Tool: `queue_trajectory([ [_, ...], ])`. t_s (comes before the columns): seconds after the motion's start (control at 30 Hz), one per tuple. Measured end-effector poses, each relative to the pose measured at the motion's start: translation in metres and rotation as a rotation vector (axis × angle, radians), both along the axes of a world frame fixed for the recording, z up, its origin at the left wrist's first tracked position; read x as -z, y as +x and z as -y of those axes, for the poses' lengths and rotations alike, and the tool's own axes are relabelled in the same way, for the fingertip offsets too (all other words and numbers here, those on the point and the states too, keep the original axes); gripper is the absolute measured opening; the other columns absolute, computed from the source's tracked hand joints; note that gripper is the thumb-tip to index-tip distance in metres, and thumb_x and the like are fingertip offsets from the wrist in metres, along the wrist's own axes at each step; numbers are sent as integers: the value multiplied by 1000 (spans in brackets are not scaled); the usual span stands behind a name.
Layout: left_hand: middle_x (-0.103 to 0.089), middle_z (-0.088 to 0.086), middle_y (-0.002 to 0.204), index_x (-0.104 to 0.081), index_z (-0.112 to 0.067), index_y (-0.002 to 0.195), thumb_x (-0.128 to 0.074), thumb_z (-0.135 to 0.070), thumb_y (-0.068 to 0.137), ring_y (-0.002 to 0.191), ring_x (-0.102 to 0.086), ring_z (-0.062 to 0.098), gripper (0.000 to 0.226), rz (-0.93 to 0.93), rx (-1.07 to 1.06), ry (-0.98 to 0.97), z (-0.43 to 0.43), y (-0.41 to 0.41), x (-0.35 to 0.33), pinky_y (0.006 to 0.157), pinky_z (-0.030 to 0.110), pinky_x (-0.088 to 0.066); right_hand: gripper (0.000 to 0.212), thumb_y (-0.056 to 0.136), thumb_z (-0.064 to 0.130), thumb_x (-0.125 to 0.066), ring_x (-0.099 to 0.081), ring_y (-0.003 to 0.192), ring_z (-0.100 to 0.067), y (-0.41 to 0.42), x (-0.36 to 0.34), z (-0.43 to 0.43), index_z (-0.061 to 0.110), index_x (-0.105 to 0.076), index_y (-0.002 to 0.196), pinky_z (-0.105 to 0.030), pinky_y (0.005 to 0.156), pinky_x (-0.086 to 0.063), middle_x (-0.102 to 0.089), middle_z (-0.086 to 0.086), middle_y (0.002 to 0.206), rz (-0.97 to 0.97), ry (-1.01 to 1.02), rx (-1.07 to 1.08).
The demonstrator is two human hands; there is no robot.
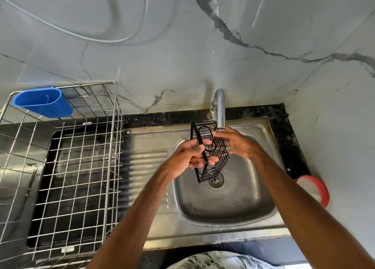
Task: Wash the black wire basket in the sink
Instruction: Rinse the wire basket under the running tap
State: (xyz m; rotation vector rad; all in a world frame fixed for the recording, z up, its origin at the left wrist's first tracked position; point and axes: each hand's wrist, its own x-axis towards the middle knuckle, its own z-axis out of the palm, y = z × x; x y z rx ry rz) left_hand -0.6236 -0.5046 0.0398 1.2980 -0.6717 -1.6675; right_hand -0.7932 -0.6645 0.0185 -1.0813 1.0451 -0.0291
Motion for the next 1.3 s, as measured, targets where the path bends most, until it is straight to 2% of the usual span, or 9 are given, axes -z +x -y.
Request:
queue_trajectory([
  [0.2, -79, 14, 111, -57, -18, 141, -47, -28, 112, 91, -79, 23, 33, 180, -2, 89, 3, 6, -3, 67, 20, -57, 48, 89, 41, -73, -61, 117, -35, 11, -12, -4, 22, -58, 131, -56, 92, -54, -66, -10, 124, -100, -131, 92],
  [0.43, -71, -1, 85, -67, -22, 86, -58, -70, 91, 89, -71, 24, 49, 983, 111, 121, 26, 1, 12, 72, 31, -46, 59, 90, 46, -71, -60, 86, -15, 28, -17, -6, 18, -56, 139, -51, 76, -63, -61, -2, 102, -338, -416, 26],
  [0.57, -64, 6, 121, -49, -5, 135, -72, -56, 90, 106, -64, 23, 71, 938, 28, 169, 43, -10, 4, 81, 29, -49, 57, 87, 49, -73, -63, 83, -15, 28, -18, -6, 16, -62, 133, -48, 73, -64, -65, -2, 99, -391, -496, -6],
  [0.73, -69, 0, 96, -57, -9, 130, -75, -74, 75, 84, -63, 9, 87, 837, 71, 248, 58, -9, 21, 69, 24, -50, 62, 80, 52, -79, -64, 106, -25, 18, -18, -3, 21, -63, 132, -47, 73, -64, -66, -7, 122, -347, -402, -22],
  [0.87, -59, -9, 61, -70, -11, 97, -82, -60, 76, 50, -57, 3, 54, 790, 83, 311, 57, -12, 29, 54, 21, -44, 60, 80, 51, -80, -65, 104, -24, 19, -17, -4, 20, -64, 129, -48, 74, -64, -67, -4, 117, -372, -402, -113],
  [0.97, -74, 6, 97, -54, 5, 135, -80, -68, 57, 94, -75, 22, 110, 801, 40, 323, 58, -17, 30, 53, 19, -44, 57, 82, 45, -81, -65, 104, -24, 21, -19, -5, 14, -61, 126, -49, 79, -63, -64, -5, 113, -368, -404, -119],
  [1.07, -60, -4, 81, -41, 9, 145, -79, -52, 83, 73, -60, 7, 96, 831, -27, 326, 57, -21, 24, 49, 16, -36, 51, 84, 39, -80, -65, 101, -23, 22, -22, -5, 12, -60, 123, -49, 82, -62, -66, -5, 107, -350, -369, -114],
  [1.2, -48, -6, 66, -64, -6, 97, -73, -55, 89, 56, -45, 5, 51, 931, -115, 336, 56, -21, 16, 49, 21, -37, 22, 90, 29, -75, -57, 74, -14, 20, -23, -3, 13, -61, 98, -49, 83, -62, -47, 0, 71, -318, -329, -120],
  [1.3, -54, -7, 59, -53, -19, 65, -79, -57, 81, 52, -50, 7, 49, 955, -107, 345, 56, -21, 15, 49, 22, -40, 13, 95, 24, -70, -65, 78, -21, 15, -23, -4, 16, -62, 100, -49, 81, -62, -62, -8, 83, -309, -342, -136],
])
